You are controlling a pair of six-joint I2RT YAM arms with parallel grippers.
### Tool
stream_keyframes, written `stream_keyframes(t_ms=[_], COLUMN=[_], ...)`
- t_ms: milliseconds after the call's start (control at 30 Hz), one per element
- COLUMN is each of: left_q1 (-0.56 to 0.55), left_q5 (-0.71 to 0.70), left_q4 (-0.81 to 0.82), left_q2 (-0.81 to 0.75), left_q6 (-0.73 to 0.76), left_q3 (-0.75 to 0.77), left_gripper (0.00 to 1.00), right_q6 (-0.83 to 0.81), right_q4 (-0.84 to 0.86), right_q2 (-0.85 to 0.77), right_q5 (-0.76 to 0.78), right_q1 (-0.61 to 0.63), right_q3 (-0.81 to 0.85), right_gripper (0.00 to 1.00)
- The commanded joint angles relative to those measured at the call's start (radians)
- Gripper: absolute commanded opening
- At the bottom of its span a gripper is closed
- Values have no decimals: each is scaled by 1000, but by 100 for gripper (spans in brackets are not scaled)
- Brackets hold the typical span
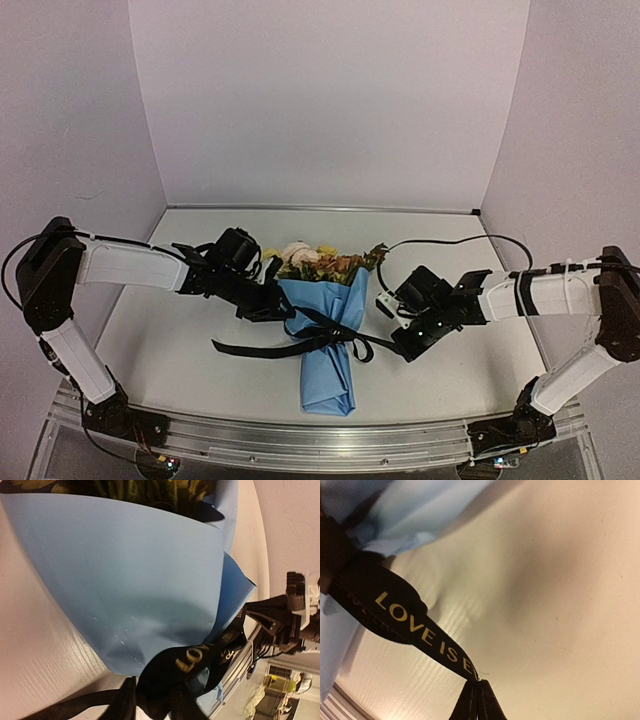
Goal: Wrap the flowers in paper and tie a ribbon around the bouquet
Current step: Tie the half-tied ribbon around the folded bouquet.
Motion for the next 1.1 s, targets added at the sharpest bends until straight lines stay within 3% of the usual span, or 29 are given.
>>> stream_keyframes(t_ms=[0,100,200,800,1067], left_q1=[-7,-26,-50,-171,-188], left_q5=[-51,-88,-118,-307,-287], left_q4=[-19,-28,-28,-21,8], left_q2=[-31,-71,-97,-73,-53], left_q6=[15,8,-6,-115,-113], left_q3=[31,3,-22,-34,-36], left_gripper=[35,48,52,56,47], right_q6=[37,47,55,65,75], right_q4=[-79,-88,-91,-150,-164], right_q2=[-13,-9,-9,-48,-36], right_q5=[84,109,117,227,266], right_q1=[12,15,14,16,14], right_q3=[-15,-15,-14,-50,-47], right_gripper=[0,0,0,0,0])
